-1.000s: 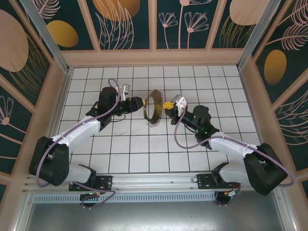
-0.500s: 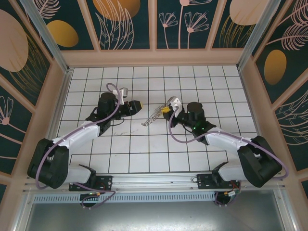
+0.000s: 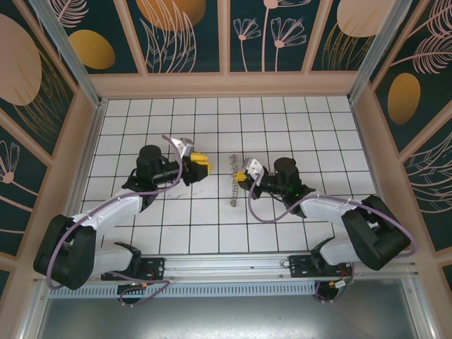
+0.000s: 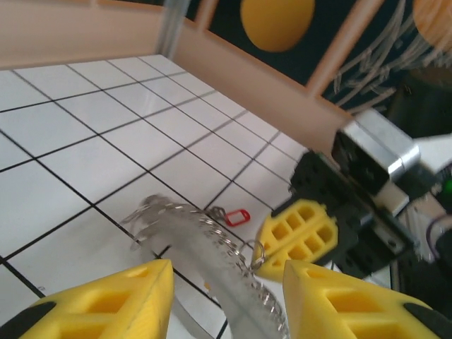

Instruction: Put the keys on the keyring

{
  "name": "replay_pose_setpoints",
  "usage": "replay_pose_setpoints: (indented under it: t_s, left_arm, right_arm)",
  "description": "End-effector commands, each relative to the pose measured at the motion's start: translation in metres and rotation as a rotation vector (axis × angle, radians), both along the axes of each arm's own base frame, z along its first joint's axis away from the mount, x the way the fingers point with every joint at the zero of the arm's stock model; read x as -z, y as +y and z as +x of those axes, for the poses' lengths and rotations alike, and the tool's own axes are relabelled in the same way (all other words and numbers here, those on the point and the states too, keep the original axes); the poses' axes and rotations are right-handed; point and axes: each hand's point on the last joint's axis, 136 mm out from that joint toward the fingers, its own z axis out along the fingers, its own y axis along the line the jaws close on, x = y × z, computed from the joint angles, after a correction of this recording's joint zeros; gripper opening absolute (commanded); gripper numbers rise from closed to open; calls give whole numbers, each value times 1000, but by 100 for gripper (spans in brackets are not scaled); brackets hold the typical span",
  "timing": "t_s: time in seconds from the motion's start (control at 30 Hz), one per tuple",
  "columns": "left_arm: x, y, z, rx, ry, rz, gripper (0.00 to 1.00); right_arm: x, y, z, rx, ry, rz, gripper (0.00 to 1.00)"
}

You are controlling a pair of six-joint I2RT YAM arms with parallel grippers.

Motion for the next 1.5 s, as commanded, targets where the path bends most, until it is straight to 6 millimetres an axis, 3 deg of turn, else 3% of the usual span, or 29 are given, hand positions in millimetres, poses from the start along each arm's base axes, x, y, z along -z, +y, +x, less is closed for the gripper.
replay_pose_setpoints:
  t_s: [0.0,0.2,0.43,0.67,0.77,0.97,1.27,1.47]
  left_arm:
    - [-11,-7,-18,144,-206,18,43]
    - [-3,-15,-25,239,-213,26,39]
    - [22,-26,-22,294,-172,52,35]
    - [37,-34,-5,303,-208,91,35]
    - [36,-40,-1,323,-226,87,35]
    - [39,-46,3,342,-214,93,30]
    - [31,-47,-7,349,-238,104,30]
    - [30,-41,-6,292,-247,141,30]
  right_arm:
    - [-22,7,-16,-126,-167,31,0]
    - [-20,8,-13,-160,-174,7,0]
    - [-7,10,-7,-176,-88,34,0]
    - [-7,13,-5,-190,-102,35,0]
    - [-11,7,5,-167,-112,39,0]
    - [-34,7,5,-198,-88,97,0]
    - [-39,7,2,-202,-35,116,0]
    - [-16,13,27,-114,229,88,0]
